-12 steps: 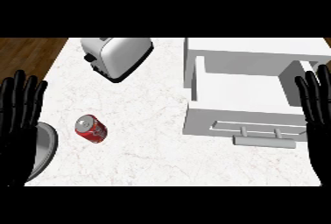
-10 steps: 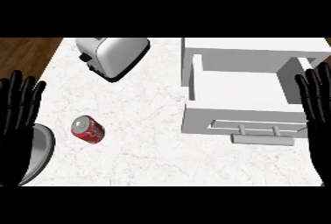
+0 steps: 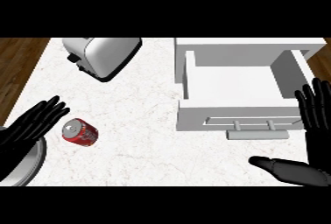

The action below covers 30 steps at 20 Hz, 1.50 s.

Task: Pick up the can, place it into the drawer and close the drawer

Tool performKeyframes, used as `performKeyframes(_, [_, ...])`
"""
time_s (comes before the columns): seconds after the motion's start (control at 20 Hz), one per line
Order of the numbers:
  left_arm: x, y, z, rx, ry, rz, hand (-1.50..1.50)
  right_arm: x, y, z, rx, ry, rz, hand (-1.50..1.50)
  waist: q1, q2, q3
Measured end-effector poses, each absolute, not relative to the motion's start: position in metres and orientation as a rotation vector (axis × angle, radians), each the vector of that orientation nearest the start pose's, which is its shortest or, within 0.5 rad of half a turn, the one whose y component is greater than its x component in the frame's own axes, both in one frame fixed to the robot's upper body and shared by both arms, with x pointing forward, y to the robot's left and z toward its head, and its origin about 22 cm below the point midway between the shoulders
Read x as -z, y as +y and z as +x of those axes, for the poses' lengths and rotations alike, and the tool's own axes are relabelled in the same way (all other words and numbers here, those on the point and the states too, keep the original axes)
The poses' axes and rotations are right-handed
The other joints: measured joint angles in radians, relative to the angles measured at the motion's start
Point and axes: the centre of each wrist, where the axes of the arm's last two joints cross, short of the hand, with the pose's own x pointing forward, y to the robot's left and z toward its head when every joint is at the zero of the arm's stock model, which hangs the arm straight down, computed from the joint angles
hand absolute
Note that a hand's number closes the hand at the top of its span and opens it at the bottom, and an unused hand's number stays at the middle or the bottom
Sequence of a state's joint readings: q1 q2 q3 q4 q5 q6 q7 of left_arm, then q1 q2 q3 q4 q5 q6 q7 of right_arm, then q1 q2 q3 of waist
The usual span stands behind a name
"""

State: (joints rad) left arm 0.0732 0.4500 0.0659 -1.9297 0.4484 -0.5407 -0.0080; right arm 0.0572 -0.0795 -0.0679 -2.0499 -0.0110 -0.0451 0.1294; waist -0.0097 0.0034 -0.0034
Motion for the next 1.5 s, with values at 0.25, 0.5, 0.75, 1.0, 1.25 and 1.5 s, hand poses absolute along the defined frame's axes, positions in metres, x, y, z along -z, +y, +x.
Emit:
performKeyframes(0.25, [-0.128, 0.382, 0.220, 0.622, -1.711, -0.485, -1.50, -0.102, -0.276, 0.187, 0.083, -1.806, -0.198, -1.50, -0.001, -0.003, 0.002])
performKeyframes(0.5, [-0.126, 0.388, 0.221, 0.683, -1.691, -0.626, -1.50, -0.099, -0.297, 0.173, 0.100, -1.783, -0.211, -1.50, -0.001, -0.007, 0.013])
performKeyframes(0.75, [-0.125, 0.388, 0.221, 0.685, -1.680, -0.695, -1.50, -0.094, -0.312, 0.160, 0.099, -1.782, -0.213, -1.50, -0.001, -0.010, 0.018])
performKeyframes(1.0, [-0.122, 0.388, 0.219, 0.641, -1.642, -0.715, -1.50, -0.092, -0.325, 0.150, 0.096, -1.776, -0.206, -1.50, -0.006, -0.015, 0.024])
performKeyframes(1.25, [-0.121, 0.387, 0.217, 0.586, -1.585, -0.746, -1.50, -0.090, -0.332, 0.139, 0.089, -1.777, -0.195, -1.50, -0.009, -0.017, 0.028])
performKeyframes(1.5, [-0.121, 0.385, 0.215, 0.532, -1.515, -0.764, -1.50, -0.091, -0.339, 0.129, 0.078, -1.786, -0.190, -1.50, -0.011, -0.019, 0.029])
